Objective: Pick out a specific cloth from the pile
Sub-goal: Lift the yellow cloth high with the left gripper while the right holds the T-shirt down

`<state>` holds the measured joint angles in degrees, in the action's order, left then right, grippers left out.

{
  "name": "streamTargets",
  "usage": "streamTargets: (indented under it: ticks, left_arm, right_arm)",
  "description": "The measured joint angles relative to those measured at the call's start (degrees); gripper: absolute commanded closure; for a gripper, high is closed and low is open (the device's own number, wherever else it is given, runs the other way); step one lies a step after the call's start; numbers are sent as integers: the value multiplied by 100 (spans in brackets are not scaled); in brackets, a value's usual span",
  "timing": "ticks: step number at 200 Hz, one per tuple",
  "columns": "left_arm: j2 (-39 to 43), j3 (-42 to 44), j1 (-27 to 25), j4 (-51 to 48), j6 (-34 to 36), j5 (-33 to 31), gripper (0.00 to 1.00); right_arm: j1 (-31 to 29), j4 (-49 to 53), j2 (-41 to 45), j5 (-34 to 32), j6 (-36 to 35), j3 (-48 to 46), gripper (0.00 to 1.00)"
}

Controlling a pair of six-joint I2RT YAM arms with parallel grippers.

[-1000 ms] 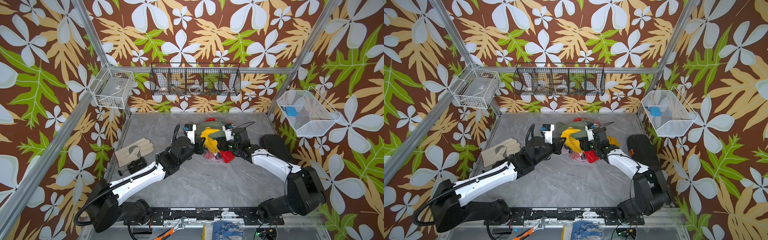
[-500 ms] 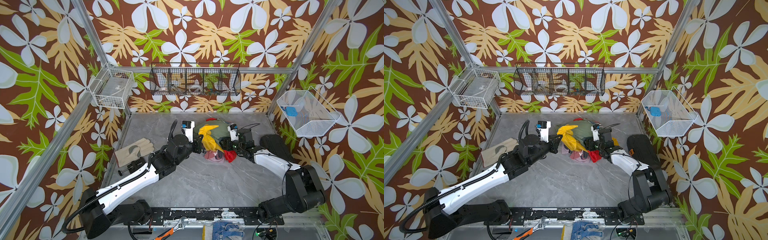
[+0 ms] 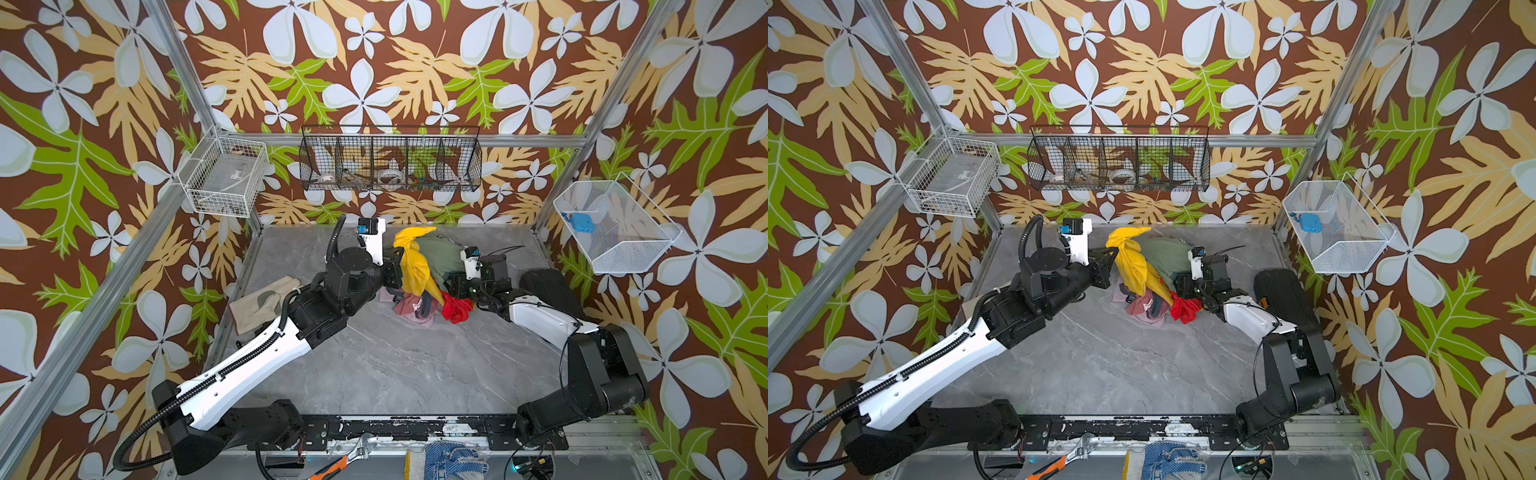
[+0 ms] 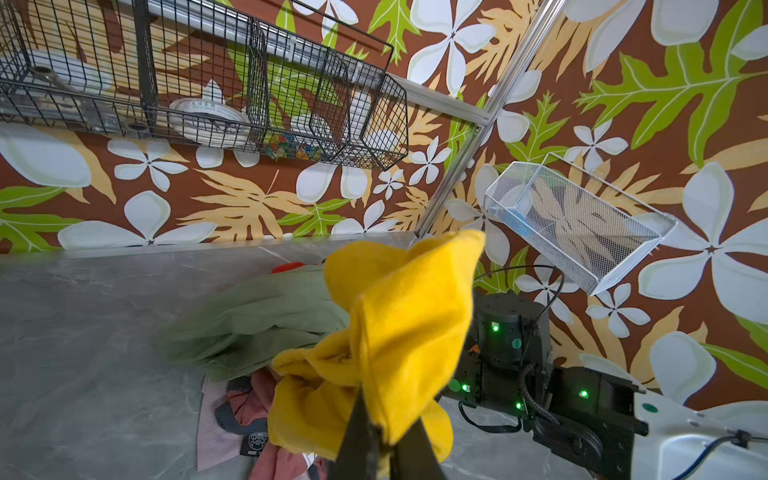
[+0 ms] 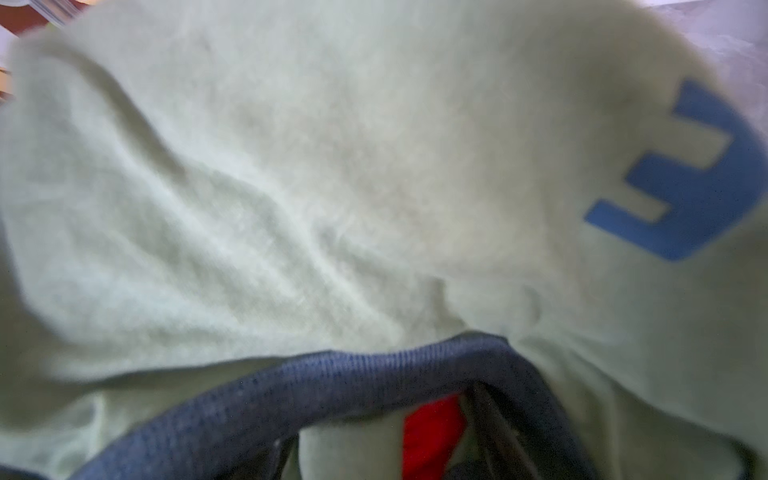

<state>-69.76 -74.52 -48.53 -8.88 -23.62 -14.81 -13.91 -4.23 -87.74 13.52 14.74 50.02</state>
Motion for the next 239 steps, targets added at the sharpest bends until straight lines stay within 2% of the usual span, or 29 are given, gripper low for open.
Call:
streamTargets:
  ticks: [119,179,239]
  left_arm:
    - [-549,-1180,0,-417,227,-81,100]
    - [-560,-1961,-2,-629,417,-295,100]
    - [-507,-2114,-17,-396,551,-452,100]
  right_arm:
    - [9,2,-2,-240,-164,-168,33]
    - [13,48,-142,-455,-162,-114,33]
    - [13,208,-116,-437,-190,-138,33]
